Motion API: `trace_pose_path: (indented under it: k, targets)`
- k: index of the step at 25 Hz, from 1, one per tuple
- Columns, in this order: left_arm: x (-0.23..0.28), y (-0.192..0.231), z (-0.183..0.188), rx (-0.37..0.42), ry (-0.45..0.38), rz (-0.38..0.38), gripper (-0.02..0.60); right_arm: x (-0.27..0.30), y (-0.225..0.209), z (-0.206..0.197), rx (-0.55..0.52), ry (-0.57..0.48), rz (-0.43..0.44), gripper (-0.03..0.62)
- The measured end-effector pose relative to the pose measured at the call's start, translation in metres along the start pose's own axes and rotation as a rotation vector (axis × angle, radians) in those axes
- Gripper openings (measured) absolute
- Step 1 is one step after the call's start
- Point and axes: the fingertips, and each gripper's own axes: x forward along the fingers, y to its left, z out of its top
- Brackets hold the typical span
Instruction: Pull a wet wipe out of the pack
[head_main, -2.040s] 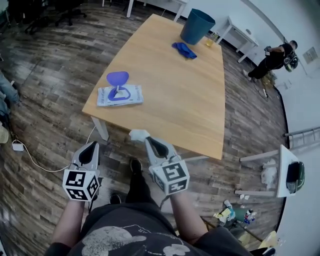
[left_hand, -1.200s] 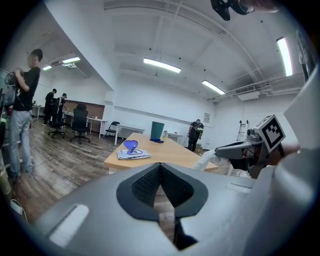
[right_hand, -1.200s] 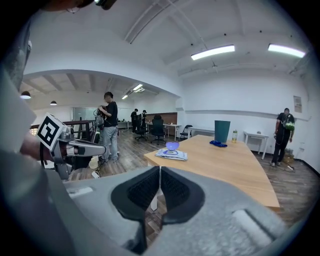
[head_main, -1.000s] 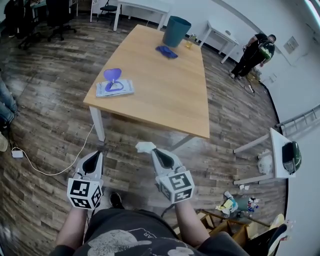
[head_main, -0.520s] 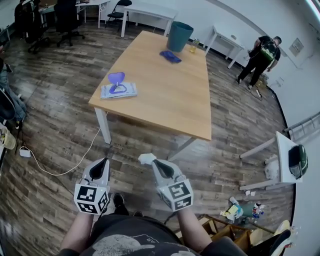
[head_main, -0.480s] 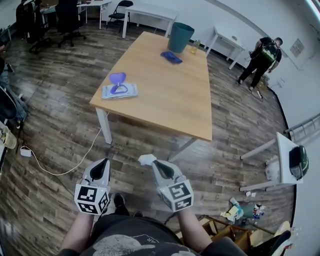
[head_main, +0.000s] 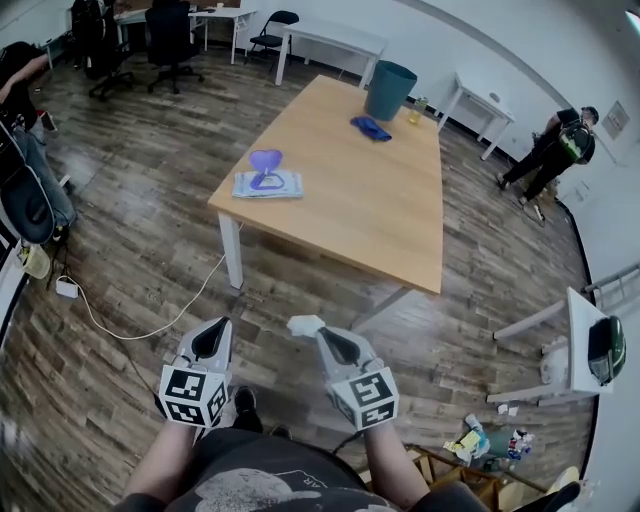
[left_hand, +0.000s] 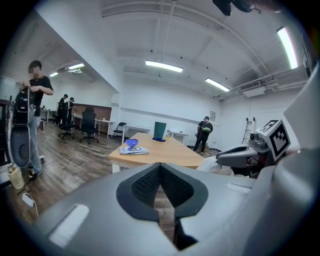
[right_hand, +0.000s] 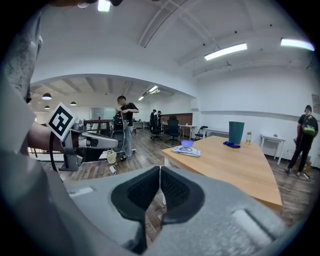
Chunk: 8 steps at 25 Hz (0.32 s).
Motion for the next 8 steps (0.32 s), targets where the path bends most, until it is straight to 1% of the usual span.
trace_pose_path:
  k: [8]
  targets:
    - [-0.005,0.007,-0.003,-0.007,0.0,0.012,0.018,0.003,0.012,-0.001,0.0,0.005,0.024,0.002]
